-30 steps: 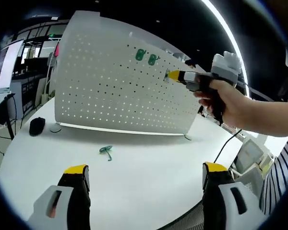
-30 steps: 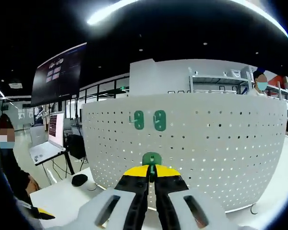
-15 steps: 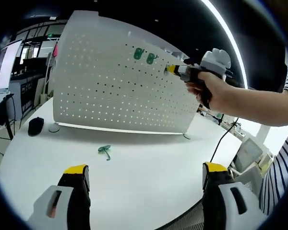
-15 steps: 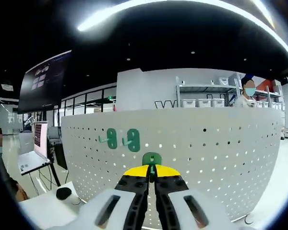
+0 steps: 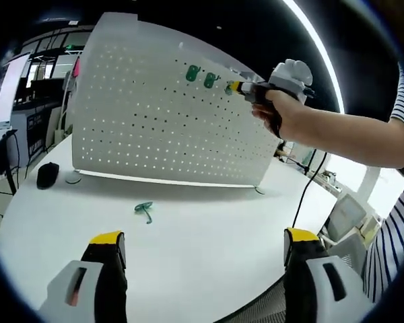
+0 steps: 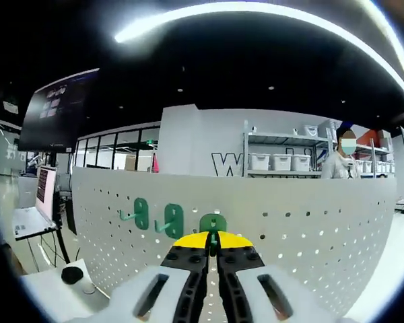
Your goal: Insert the hook assembly into the mounting plate slot until the hook locks in place.
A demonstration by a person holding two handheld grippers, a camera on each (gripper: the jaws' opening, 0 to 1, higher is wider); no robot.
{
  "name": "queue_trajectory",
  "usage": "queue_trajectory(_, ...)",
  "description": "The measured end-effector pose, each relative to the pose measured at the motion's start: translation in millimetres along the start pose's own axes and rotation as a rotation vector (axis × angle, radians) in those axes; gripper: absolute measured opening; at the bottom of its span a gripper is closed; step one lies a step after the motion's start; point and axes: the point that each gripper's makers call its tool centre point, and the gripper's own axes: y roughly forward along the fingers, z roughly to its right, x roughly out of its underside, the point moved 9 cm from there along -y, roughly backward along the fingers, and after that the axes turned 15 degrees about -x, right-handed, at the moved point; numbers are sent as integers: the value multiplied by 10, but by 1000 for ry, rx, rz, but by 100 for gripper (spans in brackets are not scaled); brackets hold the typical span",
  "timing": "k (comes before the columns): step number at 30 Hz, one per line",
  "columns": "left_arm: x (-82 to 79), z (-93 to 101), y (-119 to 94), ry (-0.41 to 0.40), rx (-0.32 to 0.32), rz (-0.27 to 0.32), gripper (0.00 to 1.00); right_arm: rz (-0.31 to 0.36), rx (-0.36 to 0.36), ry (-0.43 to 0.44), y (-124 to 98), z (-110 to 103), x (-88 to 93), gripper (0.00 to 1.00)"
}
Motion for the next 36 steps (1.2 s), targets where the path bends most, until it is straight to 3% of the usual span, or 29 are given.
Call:
queue_trajectory(9, 9, -4, 5, -3, -2, -10, 99, 3, 30, -39, 77, 31, -22, 1)
queue_trajectory(22, 10, -14, 9, -10, -2, -16, 100, 21, 65, -20, 157, 31, -34, 1)
queue_trajectory(33, 5, -20, 5, -16, -5, -12, 99, 5, 96, 14, 196, 22, 15, 1)
queue_trajectory(36, 2, -20, 3, -16, -6, -11, 99, -19, 103, -19, 207, 0, 5, 1)
